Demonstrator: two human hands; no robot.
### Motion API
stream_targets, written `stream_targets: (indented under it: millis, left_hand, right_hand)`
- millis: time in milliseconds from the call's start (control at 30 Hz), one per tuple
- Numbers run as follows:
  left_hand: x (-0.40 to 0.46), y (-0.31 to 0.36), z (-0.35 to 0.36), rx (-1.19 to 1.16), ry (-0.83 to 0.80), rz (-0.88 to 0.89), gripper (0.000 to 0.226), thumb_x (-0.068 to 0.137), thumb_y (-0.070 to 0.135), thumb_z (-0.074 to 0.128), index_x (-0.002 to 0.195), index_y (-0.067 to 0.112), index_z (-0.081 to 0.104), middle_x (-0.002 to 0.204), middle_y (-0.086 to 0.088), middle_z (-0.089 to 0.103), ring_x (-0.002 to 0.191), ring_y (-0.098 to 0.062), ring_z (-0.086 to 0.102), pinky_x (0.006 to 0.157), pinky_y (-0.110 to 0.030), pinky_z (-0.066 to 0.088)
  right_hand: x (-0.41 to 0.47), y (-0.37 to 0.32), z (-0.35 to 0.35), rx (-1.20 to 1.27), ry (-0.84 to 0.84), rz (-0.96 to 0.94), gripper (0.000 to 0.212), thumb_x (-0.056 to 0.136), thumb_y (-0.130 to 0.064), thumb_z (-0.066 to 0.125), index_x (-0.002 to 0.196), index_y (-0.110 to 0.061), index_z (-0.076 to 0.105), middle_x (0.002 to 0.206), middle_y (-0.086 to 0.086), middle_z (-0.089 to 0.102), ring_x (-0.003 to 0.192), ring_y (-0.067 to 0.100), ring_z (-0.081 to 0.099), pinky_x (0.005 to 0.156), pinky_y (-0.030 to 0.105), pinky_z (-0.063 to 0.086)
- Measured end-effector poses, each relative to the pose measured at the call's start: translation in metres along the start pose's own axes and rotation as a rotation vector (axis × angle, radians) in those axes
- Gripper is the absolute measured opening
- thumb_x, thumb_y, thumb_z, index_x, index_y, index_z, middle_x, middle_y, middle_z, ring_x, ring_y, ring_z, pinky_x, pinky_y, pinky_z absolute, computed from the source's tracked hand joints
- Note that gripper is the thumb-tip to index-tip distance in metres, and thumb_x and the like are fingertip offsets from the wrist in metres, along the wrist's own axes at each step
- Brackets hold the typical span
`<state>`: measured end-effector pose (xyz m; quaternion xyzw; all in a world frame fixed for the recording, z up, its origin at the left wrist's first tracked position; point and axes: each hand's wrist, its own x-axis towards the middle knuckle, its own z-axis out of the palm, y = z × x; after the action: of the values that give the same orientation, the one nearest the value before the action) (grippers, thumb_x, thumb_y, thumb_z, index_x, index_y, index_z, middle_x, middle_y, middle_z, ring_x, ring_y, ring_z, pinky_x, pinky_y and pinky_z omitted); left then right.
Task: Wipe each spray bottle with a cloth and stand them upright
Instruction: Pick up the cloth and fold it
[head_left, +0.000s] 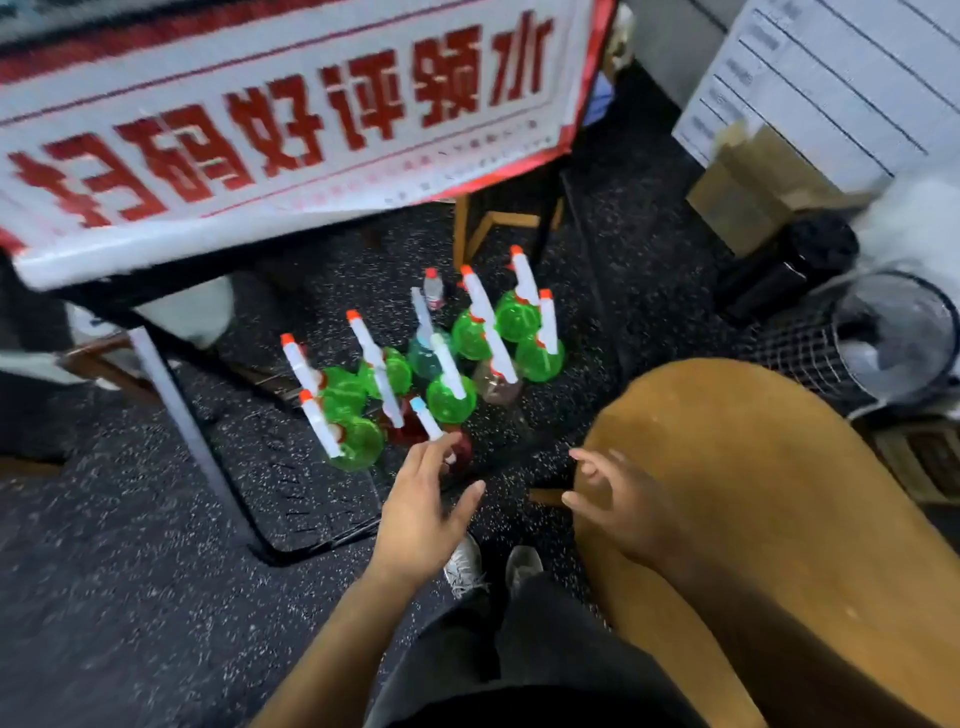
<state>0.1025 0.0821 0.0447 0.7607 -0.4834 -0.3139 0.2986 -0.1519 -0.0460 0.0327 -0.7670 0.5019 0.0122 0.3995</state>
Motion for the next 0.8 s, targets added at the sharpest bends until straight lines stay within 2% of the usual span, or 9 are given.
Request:
stream_targets:
  millis: [67,167,233,300,433,533,600,700,800]
  left_hand:
    - [0.000,0.013,0.018,0.004,-0.088,0.007,0.062,0.098,0.043,0.070,0.152,0.025,0.047,0.133,0.008,0.051,0.114,-0.007,0.056,0.102,-0.029,0.049]
    - [-0.002,0.041,0.064,0.039,-0.224,0.062,0.062,0.097,0.040,0.073,0.152,0.026,0.048,0.129,0.010,0.050,0.106,-0.006,0.054,0.099,-0.036,0.054]
    - [-0.007,0.059,0.092,0.039,-0.318,0.059,0.062,0.096,0.038,0.074,0.152,0.027,0.048,0.130,0.010,0.050,0.110,-0.007,0.055,0.099,-0.041,0.055]
    - [-0.018,0.080,0.131,0.044,-0.456,0.089,0.063,0.099,0.038,0.072,0.154,0.024,0.045,0.138,0.005,0.050,0.123,-0.014,0.056,0.103,-0.043,0.054]
    - [-0.059,0.111,0.212,0.114,-0.712,0.192,0.068,0.102,0.044,0.064,0.160,0.026,0.034,0.153,0.002,0.040,0.128,-0.015,0.053,0.104,-0.043,0.053]
    - [-0.097,0.128,0.273,0.211,-0.834,0.252,0.065,0.102,0.049,0.062,0.159,0.031,0.035,0.146,0.005,0.043,0.115,-0.009,0.053,0.107,-0.037,0.048]
    - [-0.122,0.136,0.316,0.254,-0.933,0.265,0.062,0.103,0.049,0.059,0.158,0.032,0.036,0.148,0.004,0.042,0.123,-0.012,0.052,0.109,-0.035,0.043]
    - [-0.150,0.143,0.378,0.313,-1.070,0.262,0.057,0.108,0.048,0.049,0.161,0.034,0.033,0.161,0.000,0.029,0.141,-0.023,0.045,0.112,-0.044,0.045]
    - [-0.172,0.146,0.436,0.349,-1.159,0.208,0.052,0.111,0.041,0.046,0.161,0.035,0.035,0.158,-0.004,0.024,0.141,-0.027,0.043,0.114,-0.037,0.037]
  right_hand:
    - [-0.023,0.024,0.001,0.010,0.018,0.060,0.058,0.094,-0.052,0.069,0.146,-0.031,0.053,0.132,-0.005,0.056,0.106,0.004,0.059,0.089,0.030,0.053]
    - [-0.078,0.075,0.001,0.075,0.065,0.213,0.068,0.092,-0.062,0.063,0.150,-0.029,0.050,0.137,-0.001,0.057,0.109,0.004,0.061,0.083,0.022,0.052]
    - [-0.113,0.105,0.004,0.103,0.104,0.281,0.078,0.087,-0.077,0.054,0.151,-0.033,0.048,0.141,-0.004,0.056,0.112,0.005,0.061,0.081,0.021,0.048]
    - [-0.156,0.135,0.006,0.122,0.152,0.406,0.081,0.086,-0.083,0.052,0.150,-0.035,0.048,0.141,-0.002,0.058,0.113,0.012,0.063,0.086,0.032,0.050]
    - [-0.241,0.191,0.025,0.197,0.226,0.595,0.057,0.092,-0.051,0.072,0.142,-0.029,0.056,0.114,-0.012,0.057,0.108,0.016,0.060,0.097,0.039,0.046]
    - [-0.293,0.227,0.041,0.272,0.239,0.694,0.057,0.092,-0.042,0.075,0.144,-0.026,0.056,0.135,-0.004,0.053,0.124,0.026,0.057,0.104,0.042,0.047]
    - [-0.322,0.251,0.054,0.335,0.241,0.746,0.061,0.092,-0.037,0.077,0.147,-0.022,0.054,0.150,0.005,0.048,0.123,0.028,0.057,0.103,0.041,0.049]
    - [-0.359,0.280,0.071,0.371,0.227,0.745,0.061,0.095,-0.041,0.074,0.150,-0.027,0.050,0.143,0.005,0.049,0.117,0.025,0.058,0.099,0.040,0.051]
    - [-0.391,0.308,0.082,0.380,0.236,0.762,0.061,0.095,-0.041,0.073,0.149,-0.026,0.051,0.138,0.003,0.052,0.115,0.016,0.059,0.099,0.044,0.054]
